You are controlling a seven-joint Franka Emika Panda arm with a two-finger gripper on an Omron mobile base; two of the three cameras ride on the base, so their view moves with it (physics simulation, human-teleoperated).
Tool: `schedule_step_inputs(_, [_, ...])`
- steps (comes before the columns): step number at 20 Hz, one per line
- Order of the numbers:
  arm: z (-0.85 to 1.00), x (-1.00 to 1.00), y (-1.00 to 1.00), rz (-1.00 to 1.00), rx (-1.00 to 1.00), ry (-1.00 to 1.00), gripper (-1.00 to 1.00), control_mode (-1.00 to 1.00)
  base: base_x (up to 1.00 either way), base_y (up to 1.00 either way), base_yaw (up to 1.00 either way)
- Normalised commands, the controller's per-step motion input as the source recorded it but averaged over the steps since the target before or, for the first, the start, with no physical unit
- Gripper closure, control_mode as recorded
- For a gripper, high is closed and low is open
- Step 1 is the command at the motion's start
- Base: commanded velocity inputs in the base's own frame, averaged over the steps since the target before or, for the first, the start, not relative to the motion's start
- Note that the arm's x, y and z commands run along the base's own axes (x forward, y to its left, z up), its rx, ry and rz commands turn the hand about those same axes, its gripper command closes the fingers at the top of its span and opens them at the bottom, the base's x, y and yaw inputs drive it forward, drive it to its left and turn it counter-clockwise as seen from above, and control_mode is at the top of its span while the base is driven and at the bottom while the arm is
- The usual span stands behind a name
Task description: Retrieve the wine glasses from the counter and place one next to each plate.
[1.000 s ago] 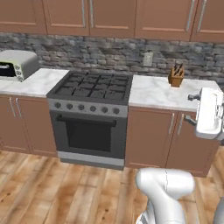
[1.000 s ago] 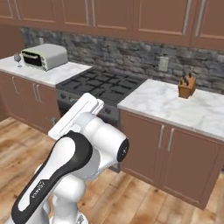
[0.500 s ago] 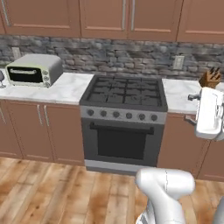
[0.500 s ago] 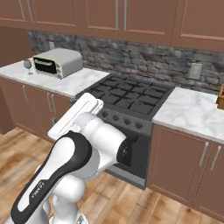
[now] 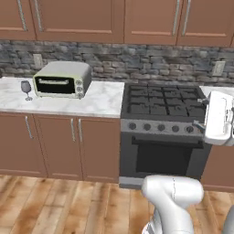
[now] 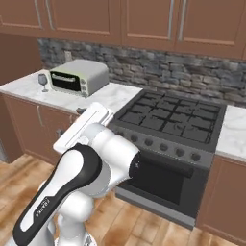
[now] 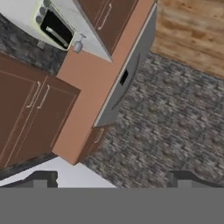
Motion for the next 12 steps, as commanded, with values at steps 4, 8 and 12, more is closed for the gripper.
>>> schedule_step_inputs(4, [0.00,0.00,0.00,0.00,0.00,0.00,-1.00,1.00,0.05,1.00,-0.18])
schedule_step_inputs(8, [0.00,0.00,0.00,0.00,0.00,0.00,-1.00,1.00,0.03,1.00,-0.32])
schedule_step_inputs(12, [0.00,0.00,0.00,0.00,0.00,0.00,-1.00,1.00,0.00,1.00,-0.31])
